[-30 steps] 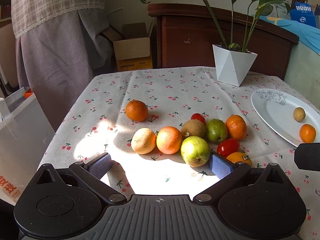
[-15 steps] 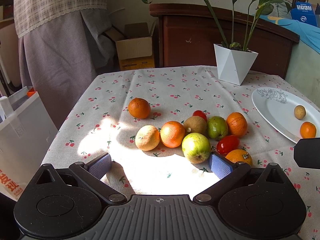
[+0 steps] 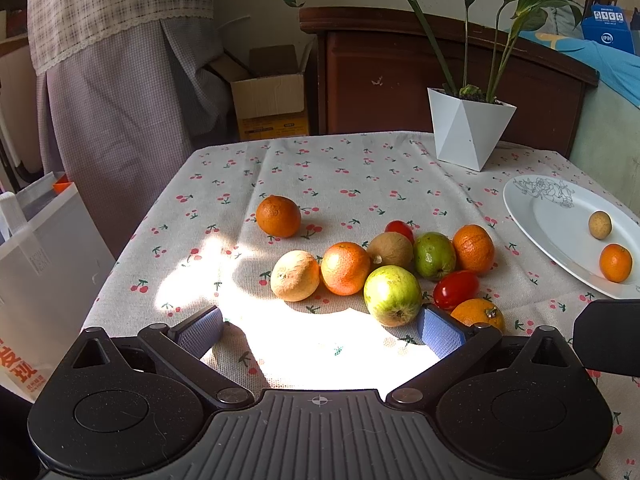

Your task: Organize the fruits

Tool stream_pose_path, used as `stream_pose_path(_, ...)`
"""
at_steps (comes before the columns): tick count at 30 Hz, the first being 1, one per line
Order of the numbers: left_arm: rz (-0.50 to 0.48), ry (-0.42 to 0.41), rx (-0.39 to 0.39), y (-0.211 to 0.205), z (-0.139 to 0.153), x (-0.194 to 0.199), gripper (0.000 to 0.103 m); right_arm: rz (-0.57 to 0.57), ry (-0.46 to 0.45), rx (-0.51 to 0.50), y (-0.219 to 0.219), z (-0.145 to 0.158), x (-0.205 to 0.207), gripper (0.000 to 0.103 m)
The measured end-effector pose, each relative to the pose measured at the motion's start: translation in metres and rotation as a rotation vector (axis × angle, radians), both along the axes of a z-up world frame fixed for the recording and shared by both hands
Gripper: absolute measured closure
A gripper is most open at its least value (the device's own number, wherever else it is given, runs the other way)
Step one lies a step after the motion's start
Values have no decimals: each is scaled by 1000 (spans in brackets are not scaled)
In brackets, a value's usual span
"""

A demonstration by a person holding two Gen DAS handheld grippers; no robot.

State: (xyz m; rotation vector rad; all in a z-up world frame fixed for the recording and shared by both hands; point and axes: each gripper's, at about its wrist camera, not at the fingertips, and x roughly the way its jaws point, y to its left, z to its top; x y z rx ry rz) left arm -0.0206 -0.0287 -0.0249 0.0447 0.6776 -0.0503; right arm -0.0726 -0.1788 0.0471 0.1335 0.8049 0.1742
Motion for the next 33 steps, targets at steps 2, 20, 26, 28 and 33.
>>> stream_pose_path(2, 0, 0, 2, 0, 0, 0, 0, -4, 8, 15, -1, -1, 1, 21)
stream_pose_path(20, -1, -1, -8, 1, 0, 0, 0, -7, 10, 30, -2, -1, -1, 20)
stream_pose_path(26, -1, 0, -3, 1, 1, 0, 0, -25, 27, 42, -3, -2, 2, 20)
stream_pose_path(28, -1, -1, 0, 1, 0, 0, 0, -25, 27, 44, -4, -2, 1, 20)
stream_pose_path(33, -1, -1, -3, 2, 0, 0, 0, -26, 34, 60, -5, -3, 3, 20)
